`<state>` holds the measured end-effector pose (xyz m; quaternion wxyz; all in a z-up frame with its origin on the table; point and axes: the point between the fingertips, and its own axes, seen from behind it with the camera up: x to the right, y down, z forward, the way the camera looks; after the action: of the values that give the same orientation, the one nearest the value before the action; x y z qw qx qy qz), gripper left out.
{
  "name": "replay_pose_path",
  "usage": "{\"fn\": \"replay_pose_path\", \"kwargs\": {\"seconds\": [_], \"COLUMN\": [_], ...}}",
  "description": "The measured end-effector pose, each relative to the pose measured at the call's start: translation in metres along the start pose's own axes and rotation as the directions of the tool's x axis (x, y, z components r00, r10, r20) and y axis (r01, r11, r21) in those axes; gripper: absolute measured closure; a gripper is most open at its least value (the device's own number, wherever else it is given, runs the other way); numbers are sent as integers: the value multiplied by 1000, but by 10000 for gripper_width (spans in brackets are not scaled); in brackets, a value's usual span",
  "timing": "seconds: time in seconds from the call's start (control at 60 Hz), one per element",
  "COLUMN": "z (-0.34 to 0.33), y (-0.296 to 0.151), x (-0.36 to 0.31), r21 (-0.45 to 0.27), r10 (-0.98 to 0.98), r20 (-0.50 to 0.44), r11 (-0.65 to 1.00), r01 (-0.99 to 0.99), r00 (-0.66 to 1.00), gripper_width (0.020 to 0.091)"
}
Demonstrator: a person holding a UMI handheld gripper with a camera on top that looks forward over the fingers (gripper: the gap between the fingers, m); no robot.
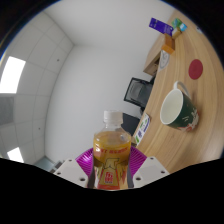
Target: Pour water
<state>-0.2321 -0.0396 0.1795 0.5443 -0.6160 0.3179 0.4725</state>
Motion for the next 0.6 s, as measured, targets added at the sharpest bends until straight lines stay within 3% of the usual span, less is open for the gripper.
{"fn": "replay_pose_path", "kwargs": {"seconds": [0.117, 0.217, 0.417, 0.6], "z": [11, 16, 19, 21], "y": [-33, -48, -61, -55], "x": [19, 29, 39, 26], "r21": [26, 36, 42, -16], "r10": [395, 599, 770, 778], "r20": [35, 52, 91, 79], "r11": [918, 798, 630, 626], "r01": [-396, -601, -775, -780], "r00": [918, 799, 631, 623], "gripper_width": [657, 654, 654, 652]}}
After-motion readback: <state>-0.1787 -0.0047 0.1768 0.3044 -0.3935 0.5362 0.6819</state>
